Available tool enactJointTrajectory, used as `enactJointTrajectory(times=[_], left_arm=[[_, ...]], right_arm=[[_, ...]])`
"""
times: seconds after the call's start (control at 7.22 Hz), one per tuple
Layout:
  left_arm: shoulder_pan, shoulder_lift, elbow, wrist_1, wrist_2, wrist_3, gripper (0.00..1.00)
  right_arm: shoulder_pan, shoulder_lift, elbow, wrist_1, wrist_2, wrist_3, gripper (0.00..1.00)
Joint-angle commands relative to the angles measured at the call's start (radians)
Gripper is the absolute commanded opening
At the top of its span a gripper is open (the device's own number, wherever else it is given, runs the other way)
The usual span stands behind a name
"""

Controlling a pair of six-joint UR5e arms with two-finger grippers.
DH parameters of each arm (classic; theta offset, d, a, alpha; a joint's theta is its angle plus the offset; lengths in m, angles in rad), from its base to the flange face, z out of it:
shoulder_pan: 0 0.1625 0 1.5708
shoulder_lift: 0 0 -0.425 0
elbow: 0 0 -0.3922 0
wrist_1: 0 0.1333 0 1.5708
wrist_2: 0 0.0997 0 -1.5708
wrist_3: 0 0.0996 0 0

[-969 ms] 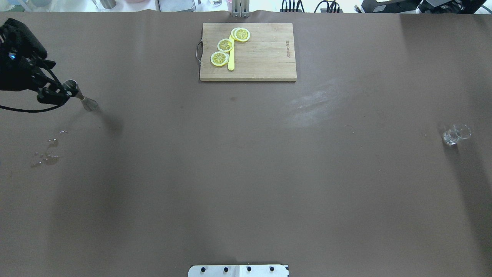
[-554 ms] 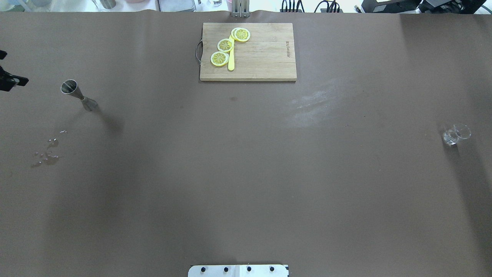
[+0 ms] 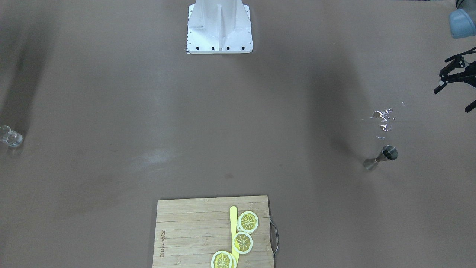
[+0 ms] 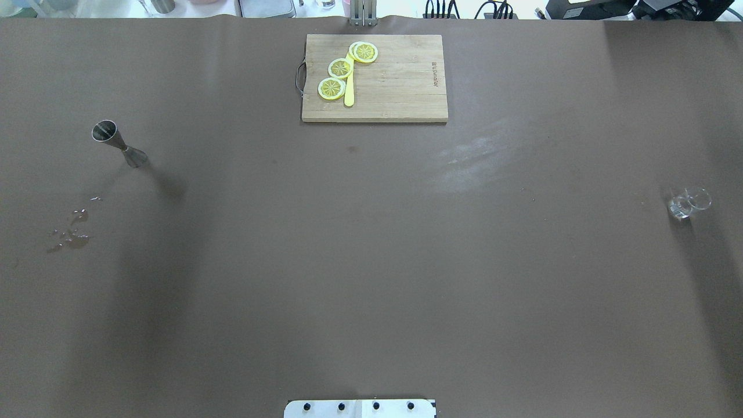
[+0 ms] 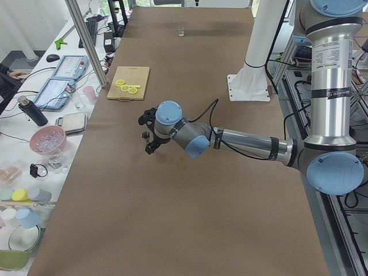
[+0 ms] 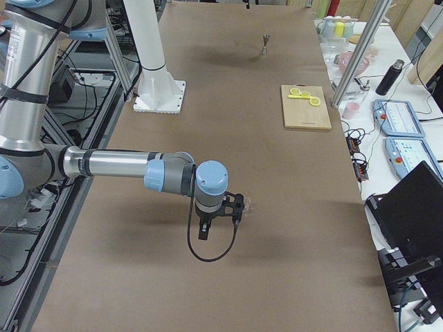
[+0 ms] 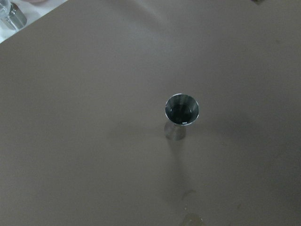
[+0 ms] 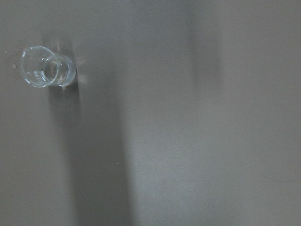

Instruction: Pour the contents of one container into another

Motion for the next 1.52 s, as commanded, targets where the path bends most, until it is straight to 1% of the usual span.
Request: enactJointTrajectory(times=[0.0, 0.14, 0.28, 0.69, 0.83, 0.97, 1.25, 1.38], left_arm=[[-0.048, 0.056, -0.013, 0.048, -0.035, -0.006, 0.97], [-0.091, 0.061, -0.010, 0.083, -0.082, -0.003, 0.97], [-0.131, 0.061, -0.010, 0.135, -0.090, 0.000, 0.98], [-0.173, 0.071, 0.024, 0.257, -0.073, 0.004, 0.98], [-0.173, 0.079, 0.033, 0.290, -0.046, 0.004, 0.98], [-0.170, 0.079, 0.034, 0.365, -0.035, 0.004, 0.98], [-0.157, 0.079, 0.031, 0.525, 0.045, 0.014, 0.98], [-0.160, 0.079, 0.030, 0.618, 0.083, 0.124, 0.98]], right_arm=[[0.001, -0.001, 0.001, 0.000, 0.004, 0.000, 1.00], [0.001, -0.001, 0.001, 0.000, 0.004, 0.000, 1.00], [0.001, 0.001, 0.001, 0.000, 0.004, 0.000, 1.00], [0.001, -0.001, -0.001, 0.000, 0.004, 0.000, 1.00], [0.001, -0.001, -0.001, 0.000, 0.004, 0.000, 1.00], [0.001, -0.001, -0.001, 0.000, 0.004, 0.000, 1.00], [0.001, -0.001, -0.001, 0.000, 0.004, 0.000, 1.00], [0.001, 0.001, 0.001, 0.000, 0.004, 0.000, 1.00]])
